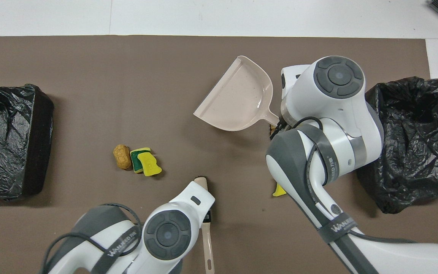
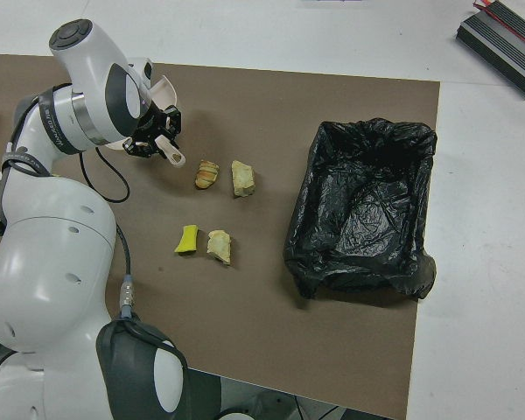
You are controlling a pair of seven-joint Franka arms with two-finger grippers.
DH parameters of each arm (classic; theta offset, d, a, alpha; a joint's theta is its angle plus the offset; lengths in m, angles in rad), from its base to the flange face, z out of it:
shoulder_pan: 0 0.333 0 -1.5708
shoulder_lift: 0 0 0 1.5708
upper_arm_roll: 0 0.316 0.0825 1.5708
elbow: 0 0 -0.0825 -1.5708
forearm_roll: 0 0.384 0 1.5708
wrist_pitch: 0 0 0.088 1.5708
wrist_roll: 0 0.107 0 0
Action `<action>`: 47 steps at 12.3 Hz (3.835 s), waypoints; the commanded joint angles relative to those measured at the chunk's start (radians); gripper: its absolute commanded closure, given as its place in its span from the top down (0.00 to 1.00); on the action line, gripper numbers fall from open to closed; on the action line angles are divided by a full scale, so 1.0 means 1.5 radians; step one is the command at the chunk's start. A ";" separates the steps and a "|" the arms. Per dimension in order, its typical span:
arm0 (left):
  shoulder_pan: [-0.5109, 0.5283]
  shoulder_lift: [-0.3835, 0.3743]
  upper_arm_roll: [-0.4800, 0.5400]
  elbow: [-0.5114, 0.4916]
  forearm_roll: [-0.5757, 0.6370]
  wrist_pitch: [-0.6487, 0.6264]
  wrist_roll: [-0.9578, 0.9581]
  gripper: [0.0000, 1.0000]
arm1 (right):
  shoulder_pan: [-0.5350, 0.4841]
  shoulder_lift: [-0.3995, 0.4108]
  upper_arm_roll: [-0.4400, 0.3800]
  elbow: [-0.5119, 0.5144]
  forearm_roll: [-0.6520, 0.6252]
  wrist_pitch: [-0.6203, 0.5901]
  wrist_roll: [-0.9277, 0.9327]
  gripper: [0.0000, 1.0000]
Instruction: Sweep and dump trash in bin
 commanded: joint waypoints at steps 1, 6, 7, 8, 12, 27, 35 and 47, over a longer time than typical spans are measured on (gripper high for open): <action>-0.072 0.014 0.014 -0.034 -0.005 0.063 -0.056 1.00 | -0.014 -0.021 0.004 -0.011 -0.002 -0.023 -0.102 0.00; -0.125 0.009 0.012 -0.099 -0.006 0.118 -0.073 1.00 | -0.015 -0.035 0.003 -0.038 -0.026 -0.024 -0.230 0.00; -0.140 0.008 0.013 -0.106 -0.006 0.125 -0.073 1.00 | -0.015 -0.039 0.003 -0.048 -0.036 -0.014 -0.235 0.00; -0.139 0.009 0.013 -0.105 -0.006 0.134 -0.073 1.00 | -0.015 -0.042 0.003 -0.053 -0.040 -0.009 -0.235 0.00; -0.137 0.014 0.014 -0.094 -0.006 0.128 -0.071 0.76 | -0.014 -0.039 0.004 -0.046 -0.041 -0.010 -0.238 0.00; 0.078 -0.104 0.026 0.026 0.001 -0.201 0.152 0.00 | 0.068 -0.090 0.005 -0.205 -0.098 0.064 -0.350 0.00; 0.368 -0.062 0.025 0.046 0.084 -0.151 0.353 0.00 | 0.148 -0.043 0.005 -0.207 -0.114 0.106 -0.219 0.00; 0.201 0.014 0.020 -0.064 -0.035 0.045 0.279 0.00 | 0.152 -0.022 0.004 -0.201 -0.114 0.134 -0.171 0.00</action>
